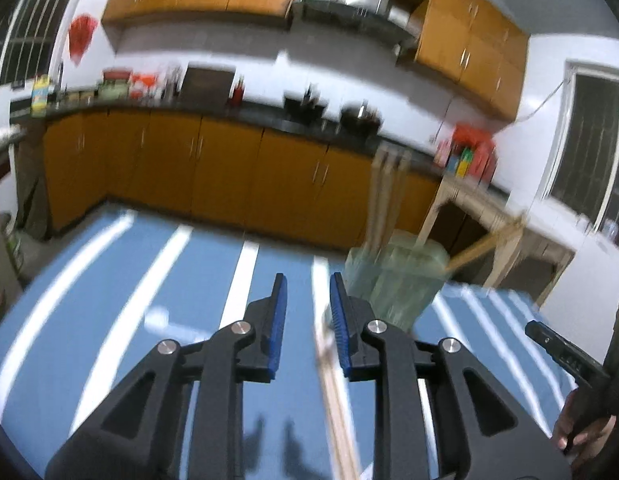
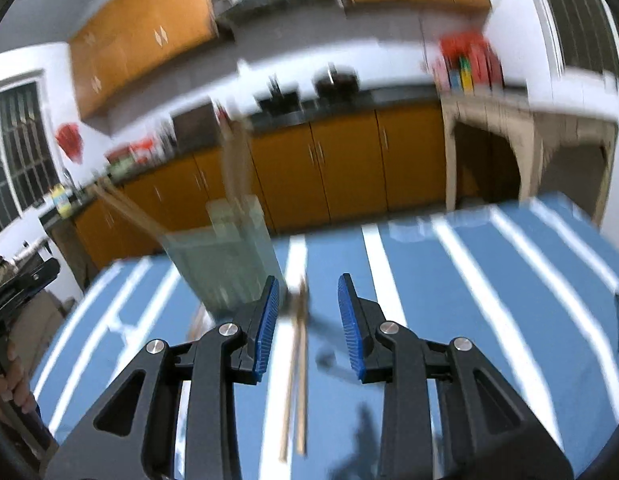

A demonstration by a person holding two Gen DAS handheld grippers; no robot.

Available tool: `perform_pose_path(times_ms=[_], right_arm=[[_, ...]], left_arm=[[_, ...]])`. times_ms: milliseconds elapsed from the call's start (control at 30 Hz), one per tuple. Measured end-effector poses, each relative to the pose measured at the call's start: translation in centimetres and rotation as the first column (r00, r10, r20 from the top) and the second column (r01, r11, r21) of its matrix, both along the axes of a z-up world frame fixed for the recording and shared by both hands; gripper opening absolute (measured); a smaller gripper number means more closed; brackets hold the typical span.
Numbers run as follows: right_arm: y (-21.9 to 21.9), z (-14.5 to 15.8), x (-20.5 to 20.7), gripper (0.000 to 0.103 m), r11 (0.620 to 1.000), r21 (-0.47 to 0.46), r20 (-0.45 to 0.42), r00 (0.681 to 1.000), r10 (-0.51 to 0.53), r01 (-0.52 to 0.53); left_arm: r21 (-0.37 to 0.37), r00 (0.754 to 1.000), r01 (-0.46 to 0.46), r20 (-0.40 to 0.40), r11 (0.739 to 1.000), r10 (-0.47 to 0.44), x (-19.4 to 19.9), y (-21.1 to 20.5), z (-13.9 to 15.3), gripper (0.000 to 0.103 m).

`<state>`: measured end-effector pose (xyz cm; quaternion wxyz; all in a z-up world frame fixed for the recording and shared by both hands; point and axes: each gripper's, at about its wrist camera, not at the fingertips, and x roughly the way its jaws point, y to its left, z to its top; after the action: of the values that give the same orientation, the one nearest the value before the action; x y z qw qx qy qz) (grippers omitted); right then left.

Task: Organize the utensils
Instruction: 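Grasp a chopstick with the right gripper while the left gripper grasps another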

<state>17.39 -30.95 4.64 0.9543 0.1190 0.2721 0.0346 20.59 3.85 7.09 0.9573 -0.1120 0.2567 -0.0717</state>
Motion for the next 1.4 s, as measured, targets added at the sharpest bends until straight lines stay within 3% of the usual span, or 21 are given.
perform_pose_path(times_ms=[133, 300, 633, 800, 1067, 1267, 1400], right_arm=[[1.2, -4.8, 1.8, 0.032, 0.999, -0.013, -0.17, 0.985, 0.04, -0.042], [3.3, -8.3, 3.1, 0.025, 0.995, -0.013, -0.275, 0.957, 0.089, -0.096], [4.8, -10.2, 4.5, 0.018, 0.989, -0.093, -0.328, 0.941, 0.08, -0.116], [5.1, -10.4, 4.3, 0.009, 0.98, -0.165, -0.316, 0.947, 0.053, -0.11], [1.3, -10.5, 4.2, 0.008, 0.987, -0.148, -0.31, 0.946, -0.098, 0.054], [0.8, -10.6, 4.0, 0.008, 0.986, -0.158, -0.308, 0.946, -0.098, 0.051], [1.1, -10.6, 3.9, 0.008, 0.986, -0.161, -0.306, 0.948, -0.091, 0.043]], left_arm=[[-0.004, 0.991, 0.021, -0.134, 1.0, -0.021, 0.4, 0.2, -4.2, 0.023], [-0.011, 0.973, 0.063, -0.224, 0.998, -0.064, 0.2, -0.4, -7.4, 0.023], [-0.02, 0.95, 0.138, -0.282, 0.99, -0.138, 0.4, -2.4, -9.1, 0.023], [-0.021, 0.938, 0.172, -0.302, 0.985, -0.17, 0.6, -3.3, -9.6, 0.023], [-0.004, 0.915, 0.225, -0.344, 0.974, -0.213, 1.0, -5.0, -10.7, 0.023], [0.041, 0.901, 0.247, -0.377, 0.968, -0.214, 1.3, -6.4, -11.6, 0.02], [0.083, 0.9, 0.24, -0.392, 0.967, -0.19, 1.4, -6.9, -12.2, 0.013]])
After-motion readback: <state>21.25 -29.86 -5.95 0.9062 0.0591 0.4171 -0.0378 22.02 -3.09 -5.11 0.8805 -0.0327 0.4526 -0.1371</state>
